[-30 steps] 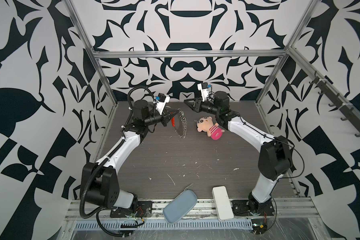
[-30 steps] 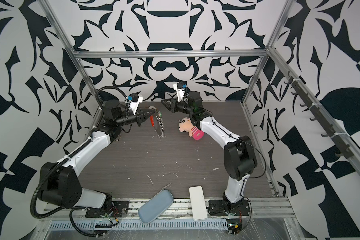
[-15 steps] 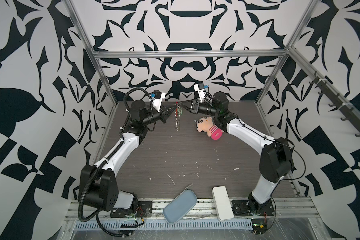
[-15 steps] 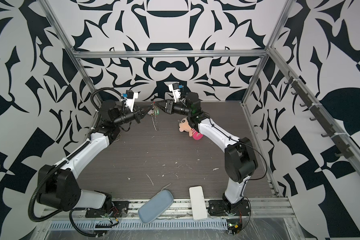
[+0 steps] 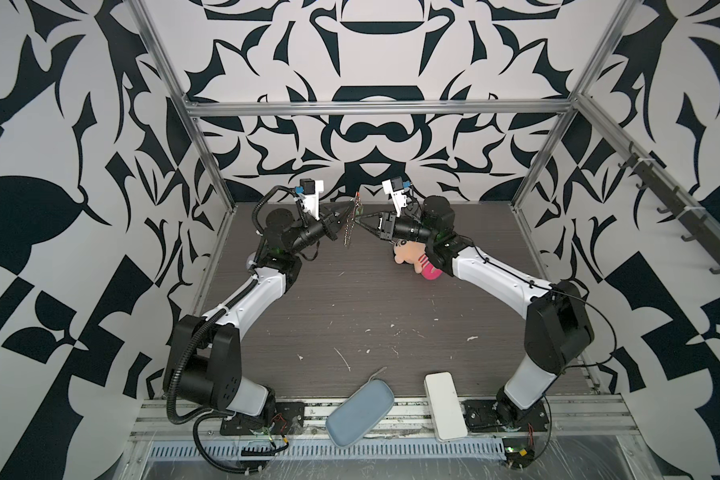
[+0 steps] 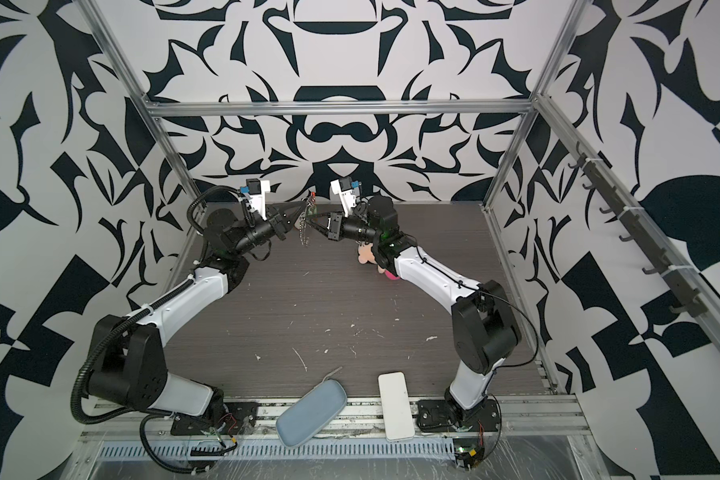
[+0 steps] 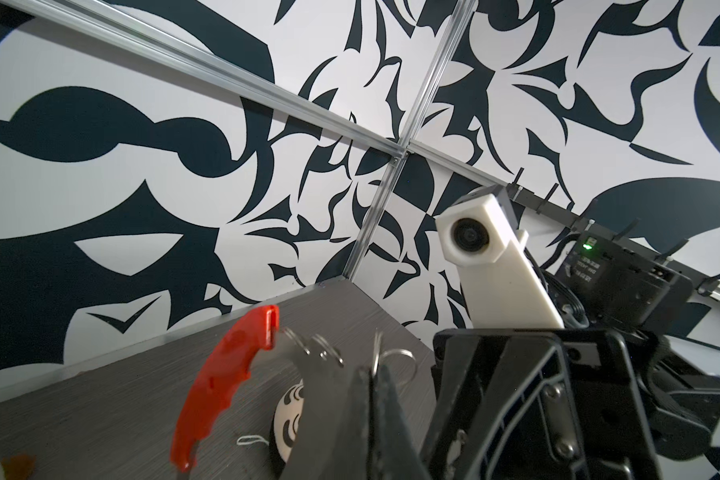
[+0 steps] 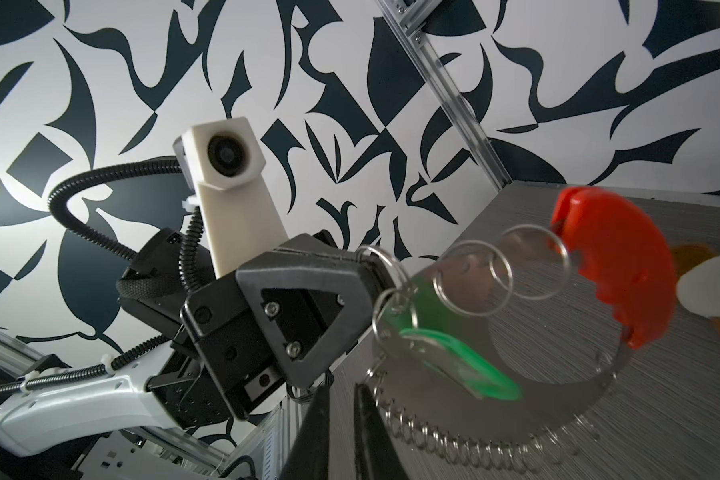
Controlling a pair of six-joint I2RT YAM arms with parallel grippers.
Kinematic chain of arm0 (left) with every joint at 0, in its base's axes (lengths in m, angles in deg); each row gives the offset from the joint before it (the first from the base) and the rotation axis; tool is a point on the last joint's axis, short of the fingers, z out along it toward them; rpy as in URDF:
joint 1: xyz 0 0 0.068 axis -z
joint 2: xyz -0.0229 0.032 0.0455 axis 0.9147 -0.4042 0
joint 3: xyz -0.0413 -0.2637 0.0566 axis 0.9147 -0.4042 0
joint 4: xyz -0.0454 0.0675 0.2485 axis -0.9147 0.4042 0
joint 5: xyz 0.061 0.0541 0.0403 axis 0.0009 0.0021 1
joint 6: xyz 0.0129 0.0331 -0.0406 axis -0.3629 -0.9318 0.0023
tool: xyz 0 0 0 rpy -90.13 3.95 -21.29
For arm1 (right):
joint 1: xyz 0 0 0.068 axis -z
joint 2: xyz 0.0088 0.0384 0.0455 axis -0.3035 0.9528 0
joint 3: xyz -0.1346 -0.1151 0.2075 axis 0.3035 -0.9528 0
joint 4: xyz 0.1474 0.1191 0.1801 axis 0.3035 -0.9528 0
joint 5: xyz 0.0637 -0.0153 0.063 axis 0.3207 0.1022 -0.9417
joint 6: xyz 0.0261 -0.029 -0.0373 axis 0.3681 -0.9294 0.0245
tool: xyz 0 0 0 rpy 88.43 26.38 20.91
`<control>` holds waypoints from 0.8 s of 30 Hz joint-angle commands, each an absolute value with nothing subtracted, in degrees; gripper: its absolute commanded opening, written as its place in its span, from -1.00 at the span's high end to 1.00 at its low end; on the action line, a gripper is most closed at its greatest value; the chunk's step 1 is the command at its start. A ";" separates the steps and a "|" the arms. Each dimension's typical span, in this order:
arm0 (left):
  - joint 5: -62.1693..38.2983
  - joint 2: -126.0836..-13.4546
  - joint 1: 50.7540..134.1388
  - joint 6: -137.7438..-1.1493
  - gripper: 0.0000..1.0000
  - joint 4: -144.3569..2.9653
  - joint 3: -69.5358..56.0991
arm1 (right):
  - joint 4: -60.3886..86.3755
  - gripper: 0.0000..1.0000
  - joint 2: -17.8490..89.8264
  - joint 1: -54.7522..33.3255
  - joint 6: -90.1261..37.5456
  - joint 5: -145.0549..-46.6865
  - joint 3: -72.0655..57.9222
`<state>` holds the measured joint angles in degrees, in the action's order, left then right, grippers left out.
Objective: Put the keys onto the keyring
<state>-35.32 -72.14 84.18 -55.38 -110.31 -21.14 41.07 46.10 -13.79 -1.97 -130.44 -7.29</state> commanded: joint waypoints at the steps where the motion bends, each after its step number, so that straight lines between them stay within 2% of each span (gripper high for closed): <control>1: -33.27 -71.27 84.42 -53.28 1.00 -116.75 -22.07 | 40.59 0.65 41.41 -13.17 -5.82 -130.61 -7.47; 9: -34.52 -72.31 84.48 -50.36 1.00 -117.49 -22.22 | 38.37 0.47 34.26 -9.43 -9.07 -124.57 -12.45; 16: -36.25 -73.56 84.43 -47.24 1.00 -119.33 -21.28 | 33.35 0.28 39.08 -9.22 -13.13 -127.92 -5.46; 24: -38.35 -75.76 84.51 -42.92 1.00 -124.35 -20.53 | 34.33 0.24 45.10 -10.49 -11.58 -132.59 0.80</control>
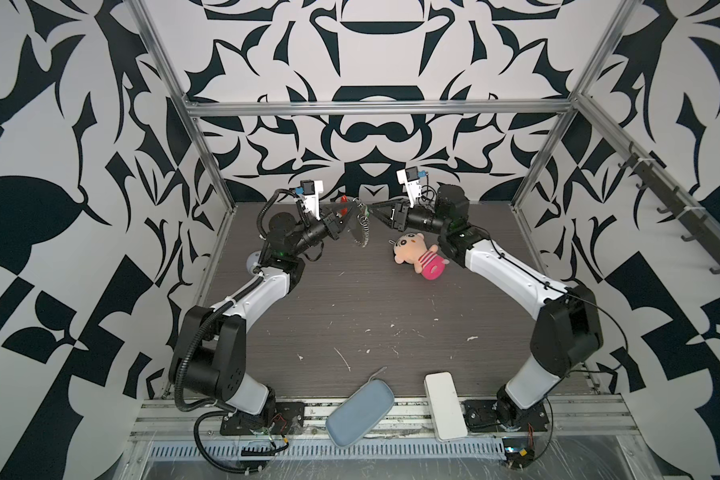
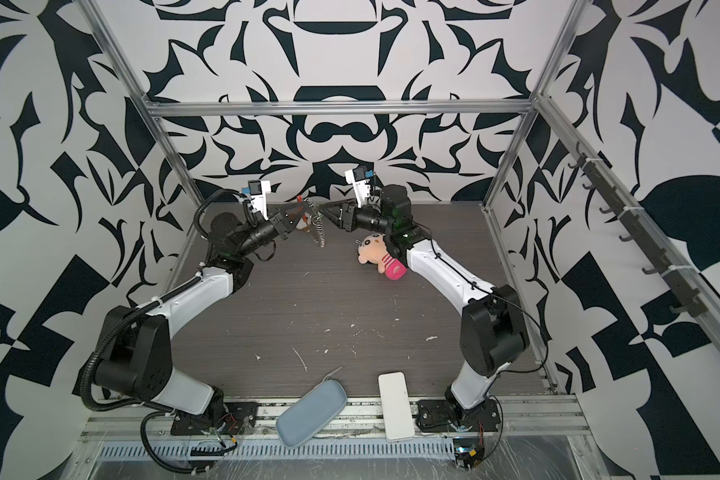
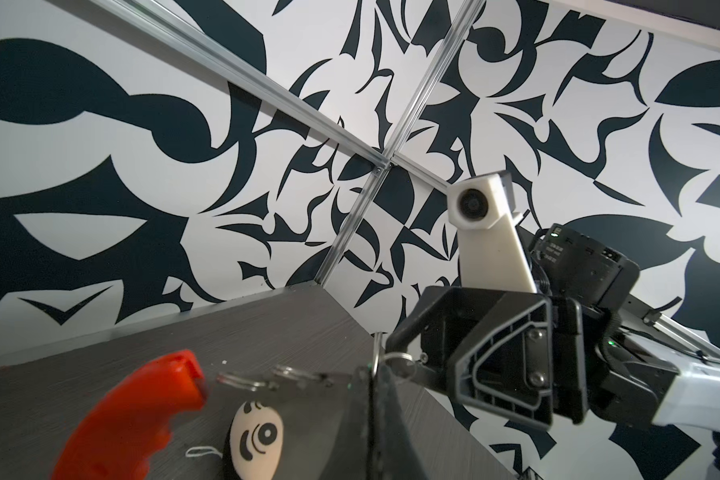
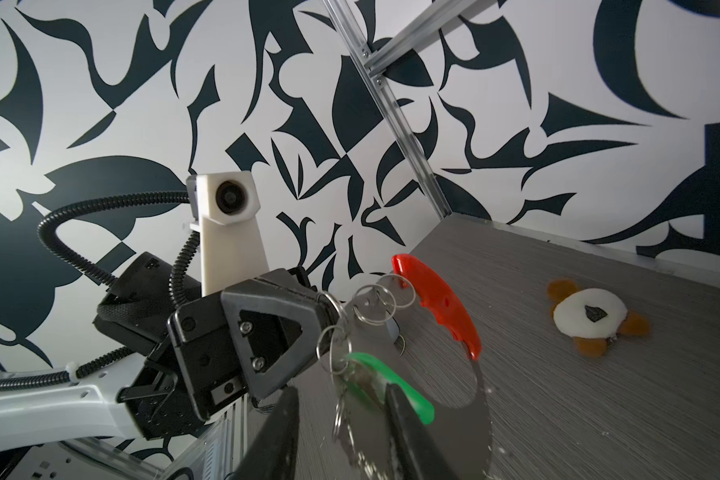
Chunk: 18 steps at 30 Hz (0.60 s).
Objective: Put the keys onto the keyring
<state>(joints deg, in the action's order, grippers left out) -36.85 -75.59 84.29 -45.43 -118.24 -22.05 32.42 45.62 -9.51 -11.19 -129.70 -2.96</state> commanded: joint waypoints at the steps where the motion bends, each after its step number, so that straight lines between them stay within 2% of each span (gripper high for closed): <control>1: -38.64 -75.91 84.52 -42.86 1.00 -124.51 -20.49 | 34.53 0.24 45.50 -10.53 -11.56 -132.54 1.20; 5: -39.82 -76.45 84.51 -42.95 1.00 -124.66 -20.15 | 35.24 0.24 48.10 -10.62 -11.43 -133.43 3.65; 8: -40.66 -76.37 84.50 -42.91 1.00 -125.01 -20.00 | 35.77 0.31 49.21 -10.55 -10.69 -134.29 4.79; 14: -41.57 -75.42 84.42 -44.44 1.00 -123.80 -19.98 | 36.90 0.60 49.36 -10.57 -9.89 -135.14 4.36; 18: -41.33 -74.40 84.10 -46.53 1.00 -121.86 -20.02 | 36.84 0.54 48.35 -10.63 -9.72 -135.72 3.25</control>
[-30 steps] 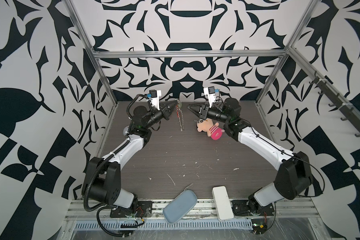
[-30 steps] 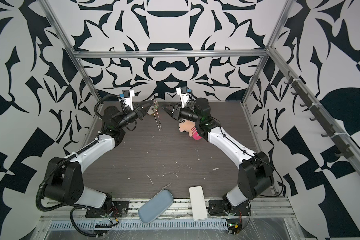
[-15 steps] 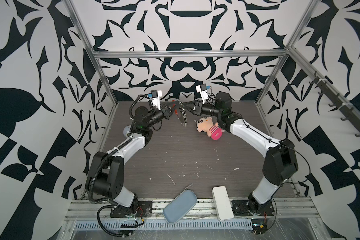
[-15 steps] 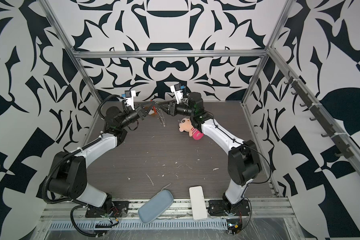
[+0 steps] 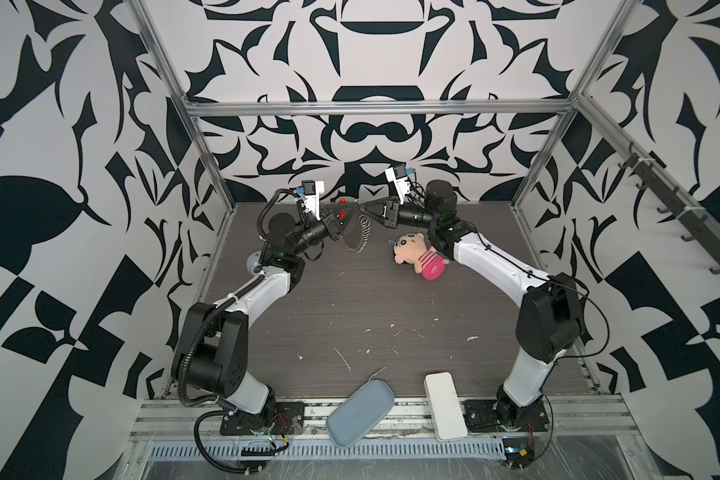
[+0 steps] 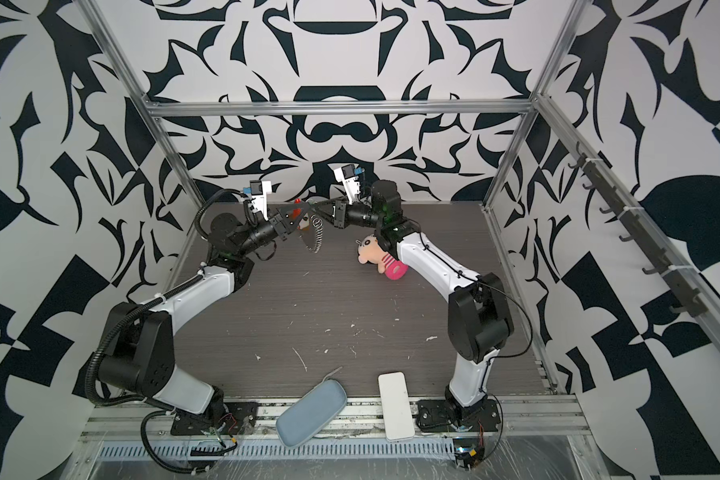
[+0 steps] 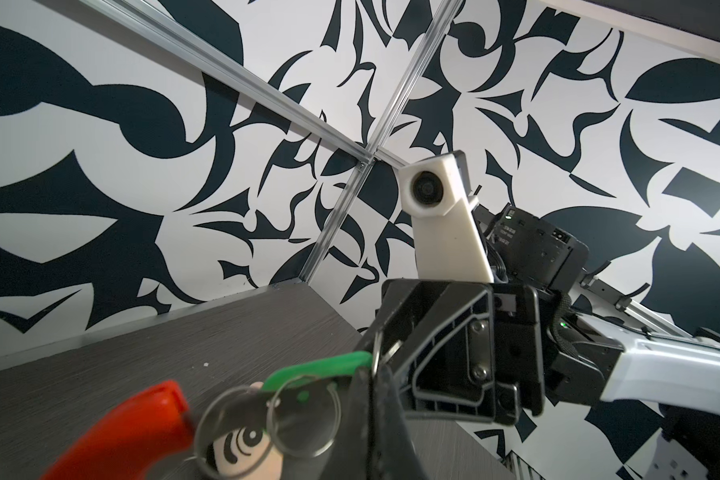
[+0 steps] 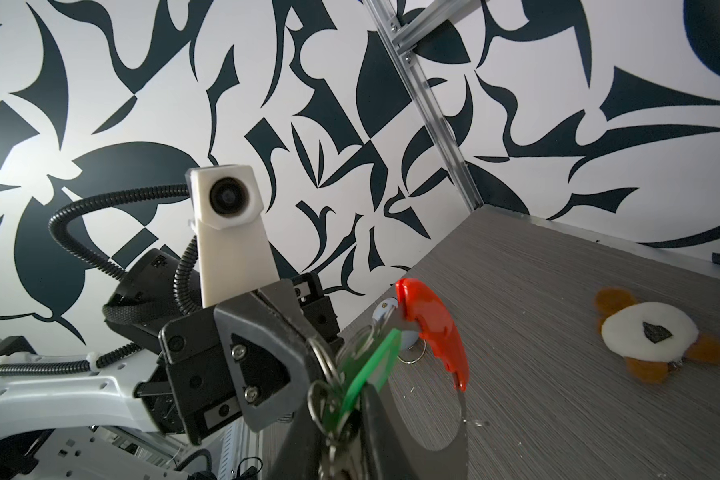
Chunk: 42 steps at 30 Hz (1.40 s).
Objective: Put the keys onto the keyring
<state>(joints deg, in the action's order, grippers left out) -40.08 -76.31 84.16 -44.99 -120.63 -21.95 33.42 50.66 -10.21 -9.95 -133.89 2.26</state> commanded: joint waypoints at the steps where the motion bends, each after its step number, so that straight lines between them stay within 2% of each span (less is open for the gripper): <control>1: -41.00 -74.20 83.94 -46.75 1.00 -121.70 -20.01 | 36.95 0.51 47.99 -10.62 -9.57 -135.79 2.87; 6: -39.72 -74.15 83.92 -46.39 1.00 -122.51 -19.37 | 41.69 0.49 46.81 -11.00 -5.64 -136.30 0.02; 12: -38.17 -75.58 83.98 -43.73 1.00 -126.92 -20.14 | 54.73 0.41 48.53 -11.24 6.30 -138.66 -2.30; 16: -38.93 -75.47 83.97 -43.71 1.00 -127.03 -20.50 | 50.73 0.39 46.39 -9.74 4.46 -137.12 -2.24; 22: -39.12 -74.31 83.97 -45.62 1.00 -124.95 -20.78 | 35.80 0.36 41.65 -7.78 -7.31 -132.26 -0.92; 27: -39.90 -74.81 83.91 -44.89 1.00 -124.88 -20.44 | 34.83 0.36 40.90 -7.03 -7.26 -128.55 -0.45; 42: -39.83 -75.86 84.08 -43.46 1.00 -125.98 -19.19 | 36.40 0.72 47.33 -11.34 -3.46 -128.82 3.42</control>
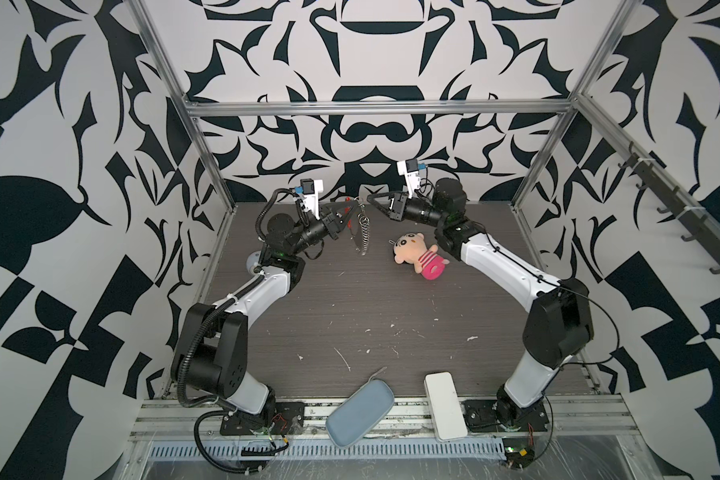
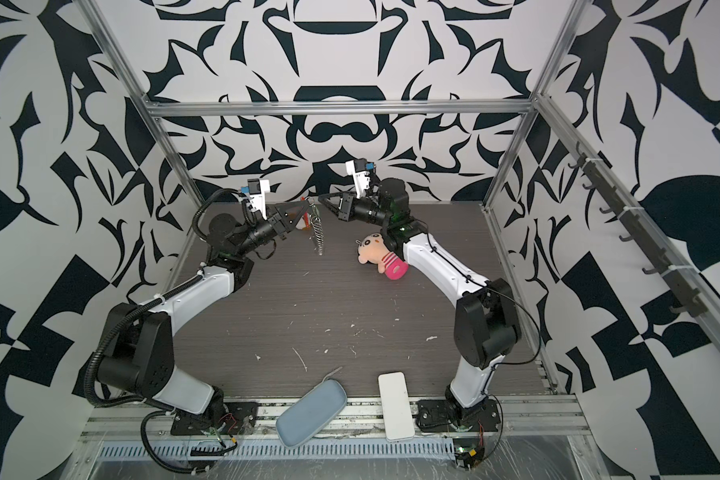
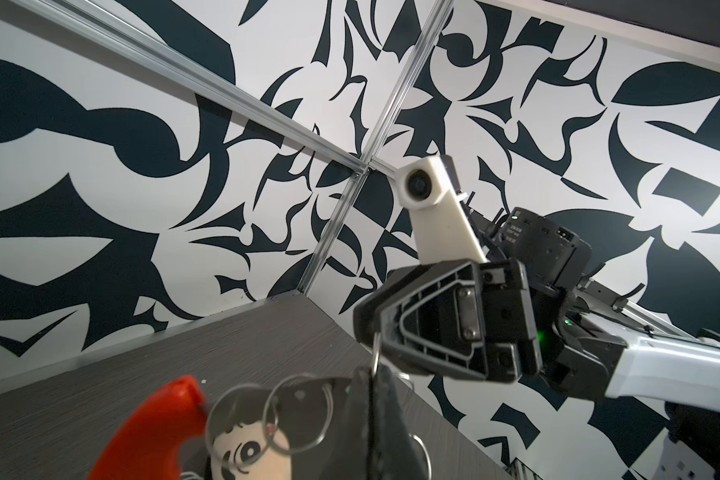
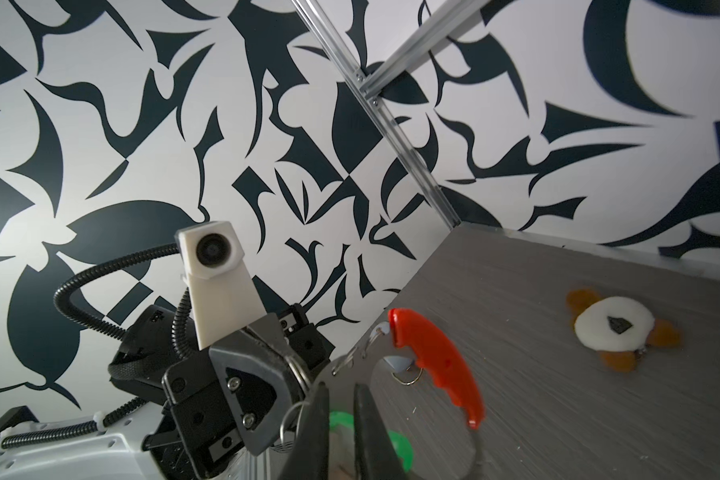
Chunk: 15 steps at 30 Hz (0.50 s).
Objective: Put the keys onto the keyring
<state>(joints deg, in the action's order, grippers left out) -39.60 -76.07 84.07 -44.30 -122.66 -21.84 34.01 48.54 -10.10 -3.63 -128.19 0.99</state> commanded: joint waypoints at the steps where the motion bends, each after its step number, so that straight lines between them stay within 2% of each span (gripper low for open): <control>1: -39.81 -75.98 84.01 -43.43 1.00 -125.98 -19.00 | 36.43 0.74 47.53 -11.59 -3.47 -128.96 3.13; 7: -39.92 -76.40 84.02 -43.01 1.00 -126.06 -18.38 | 34.90 0.77 46.36 -11.43 -5.14 -128.47 2.28; 15: -41.96 -76.35 84.07 -42.69 1.00 -126.05 -18.51 | 31.27 0.74 43.14 -6.95 -6.96 -125.87 2.74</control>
<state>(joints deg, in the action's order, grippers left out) -40.48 -76.33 83.85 -43.60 -122.86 -20.39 30.54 46.97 -8.42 -5.18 -126.85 0.99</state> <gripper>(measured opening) 0.039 0.128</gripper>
